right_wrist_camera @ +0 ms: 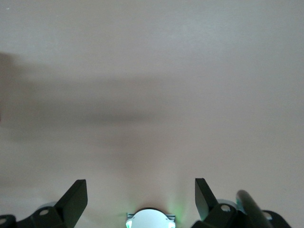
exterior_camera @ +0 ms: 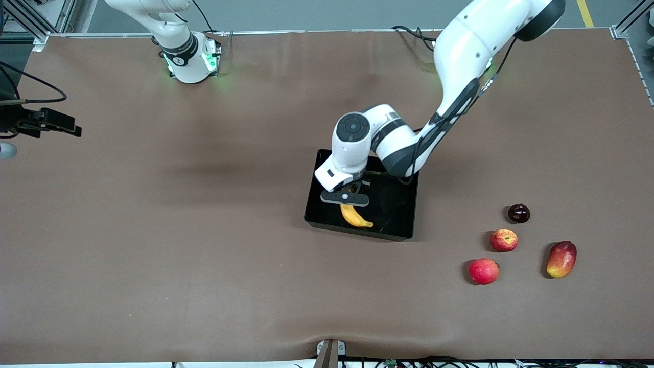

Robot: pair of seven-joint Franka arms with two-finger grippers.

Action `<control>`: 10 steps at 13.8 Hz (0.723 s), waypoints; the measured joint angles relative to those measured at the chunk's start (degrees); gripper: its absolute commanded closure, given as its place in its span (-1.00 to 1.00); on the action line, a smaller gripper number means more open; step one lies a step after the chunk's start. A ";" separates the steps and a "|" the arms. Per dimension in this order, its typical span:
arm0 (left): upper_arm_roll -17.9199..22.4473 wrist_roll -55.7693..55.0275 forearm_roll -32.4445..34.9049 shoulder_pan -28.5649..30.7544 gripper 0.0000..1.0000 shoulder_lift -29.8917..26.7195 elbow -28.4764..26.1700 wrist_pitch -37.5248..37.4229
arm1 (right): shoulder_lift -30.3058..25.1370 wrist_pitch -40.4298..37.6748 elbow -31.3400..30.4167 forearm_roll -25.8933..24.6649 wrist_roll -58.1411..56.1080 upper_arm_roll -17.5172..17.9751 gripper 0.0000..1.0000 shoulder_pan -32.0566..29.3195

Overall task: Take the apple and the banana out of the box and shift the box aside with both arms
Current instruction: 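Grasp the yellow banana with the left gripper and lift it, then place the banana beside the apples while the right gripper reaches the tray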

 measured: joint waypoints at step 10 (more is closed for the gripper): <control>0.23 30.72 -8.42 19.82 1.00 -9.58 0.85 -8.59 | 8.18 11.89 -1.04 6.90 19.40 1.19 -1.00 17.81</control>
